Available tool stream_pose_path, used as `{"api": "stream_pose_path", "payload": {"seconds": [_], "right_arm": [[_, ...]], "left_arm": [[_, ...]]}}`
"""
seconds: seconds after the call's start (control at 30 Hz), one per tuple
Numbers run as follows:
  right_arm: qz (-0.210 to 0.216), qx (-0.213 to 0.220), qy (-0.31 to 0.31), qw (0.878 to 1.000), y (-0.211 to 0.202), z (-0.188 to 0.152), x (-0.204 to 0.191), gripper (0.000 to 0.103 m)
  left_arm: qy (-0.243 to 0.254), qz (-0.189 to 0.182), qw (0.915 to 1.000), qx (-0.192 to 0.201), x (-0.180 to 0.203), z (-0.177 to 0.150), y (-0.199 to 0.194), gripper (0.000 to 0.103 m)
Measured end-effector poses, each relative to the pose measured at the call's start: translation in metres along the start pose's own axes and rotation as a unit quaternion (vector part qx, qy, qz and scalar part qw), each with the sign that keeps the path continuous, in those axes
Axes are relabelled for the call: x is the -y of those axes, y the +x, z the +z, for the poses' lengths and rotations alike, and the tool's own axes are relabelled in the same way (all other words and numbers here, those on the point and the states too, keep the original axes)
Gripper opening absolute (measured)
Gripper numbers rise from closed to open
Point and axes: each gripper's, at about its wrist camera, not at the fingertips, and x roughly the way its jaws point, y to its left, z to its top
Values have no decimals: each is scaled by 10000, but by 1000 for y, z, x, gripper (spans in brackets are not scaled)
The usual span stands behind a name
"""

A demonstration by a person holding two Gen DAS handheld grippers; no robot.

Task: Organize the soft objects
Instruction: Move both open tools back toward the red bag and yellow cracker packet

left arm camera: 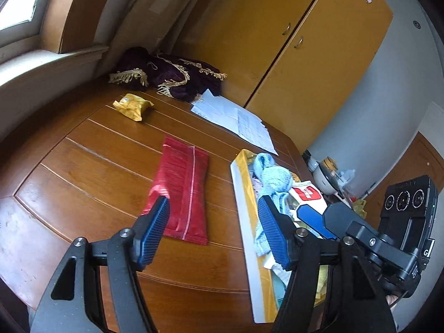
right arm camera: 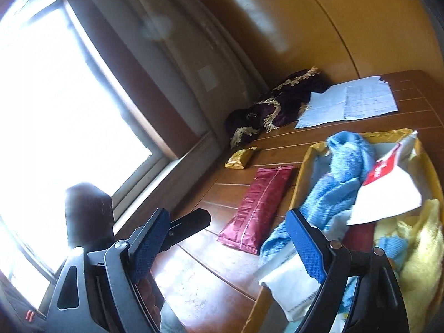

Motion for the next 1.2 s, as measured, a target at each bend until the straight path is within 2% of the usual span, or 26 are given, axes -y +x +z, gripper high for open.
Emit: {"api": "stream_pose_path", "payload": {"seconds": [0.13,0.33,0.5,0.63,0.8,0.97,1.07,1.13,1.2], "right_arm": [[21,-25,38,10000,13,-5,-10,88],[-544,-202,130,9982,21,-17,-14,88],[-829,-50,390,9958,25,-23,-11,88],[-1042,-158,282,9940,42,-16,-25,88],[-1222,-390,160,9916,76,-1,-45,88],[-1681,-994,437,9798,126,6,-33,88],[-2110,-1356,659,9658,155,4,-17,88],[-2364,-1289,588,9613,165,4,-18,88],[-2518,-1536,601,9536,181,3,-16,88]], "left_arm": [[80,126,9999,1,-11,12,4,65],[107,3,9998,-186,-33,28,23,65],[180,-187,9989,-379,-52,39,39,65],[296,-165,9992,-197,-67,54,46,65],[-49,-209,9995,-221,-97,74,64,65],[-368,-195,9987,-310,-119,83,75,65],[-518,-172,9978,-368,-126,84,77,65],[-603,-168,9973,-385,-130,84,76,65],[-658,-160,9972,-314,-133,84,74,65]]}}
